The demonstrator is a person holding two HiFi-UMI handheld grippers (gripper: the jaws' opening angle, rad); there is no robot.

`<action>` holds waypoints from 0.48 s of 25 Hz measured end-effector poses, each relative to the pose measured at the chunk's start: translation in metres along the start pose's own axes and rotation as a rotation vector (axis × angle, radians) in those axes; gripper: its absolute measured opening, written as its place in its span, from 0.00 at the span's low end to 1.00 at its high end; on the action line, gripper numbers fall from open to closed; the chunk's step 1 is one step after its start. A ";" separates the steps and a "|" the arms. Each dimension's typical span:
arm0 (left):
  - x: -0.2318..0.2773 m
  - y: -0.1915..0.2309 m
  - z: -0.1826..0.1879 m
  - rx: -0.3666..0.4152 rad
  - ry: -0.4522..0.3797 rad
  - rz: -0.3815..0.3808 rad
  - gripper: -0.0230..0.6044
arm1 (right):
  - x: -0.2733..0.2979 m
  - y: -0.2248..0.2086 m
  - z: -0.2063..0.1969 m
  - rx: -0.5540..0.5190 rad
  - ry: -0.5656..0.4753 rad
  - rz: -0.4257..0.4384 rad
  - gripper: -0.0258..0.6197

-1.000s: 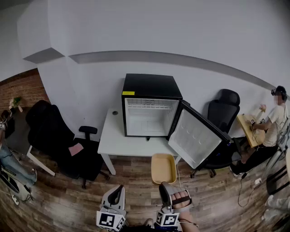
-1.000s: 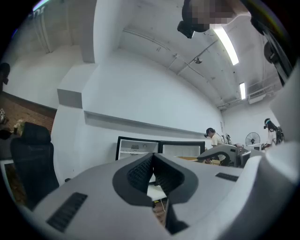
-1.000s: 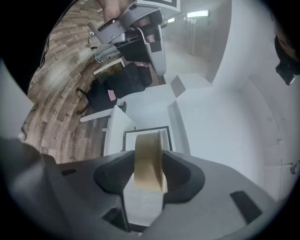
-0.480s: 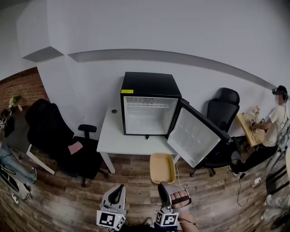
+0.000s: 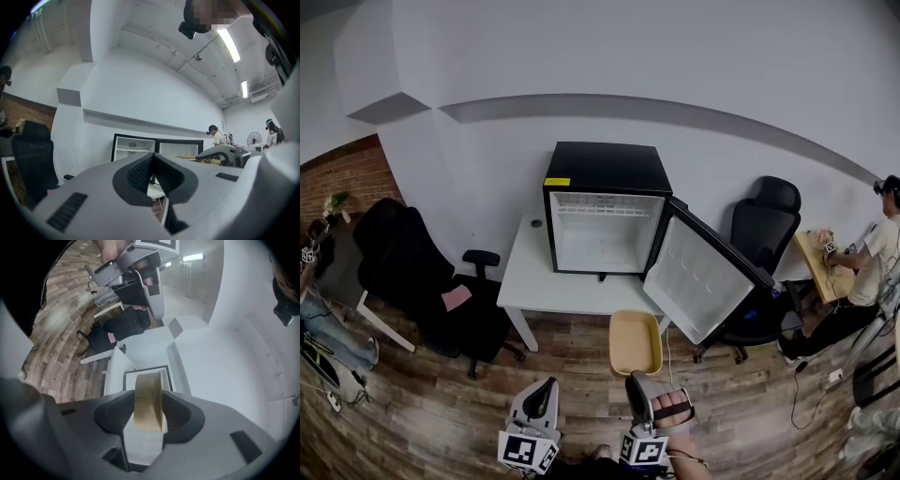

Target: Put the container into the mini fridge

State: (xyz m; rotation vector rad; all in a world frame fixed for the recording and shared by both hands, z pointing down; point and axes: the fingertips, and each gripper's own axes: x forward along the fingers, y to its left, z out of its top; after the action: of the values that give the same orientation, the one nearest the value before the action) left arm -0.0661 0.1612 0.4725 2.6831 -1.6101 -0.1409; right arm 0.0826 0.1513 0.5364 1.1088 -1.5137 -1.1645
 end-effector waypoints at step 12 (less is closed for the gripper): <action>0.025 -0.013 -0.015 -0.001 0.025 0.053 0.05 | 0.029 0.006 -0.022 0.007 -0.065 0.022 0.35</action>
State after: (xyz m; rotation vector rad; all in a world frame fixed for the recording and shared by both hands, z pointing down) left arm -0.0416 0.1445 0.4844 2.6269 -1.6718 -0.1068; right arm 0.0979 0.1205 0.5497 1.0656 -1.5777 -1.1912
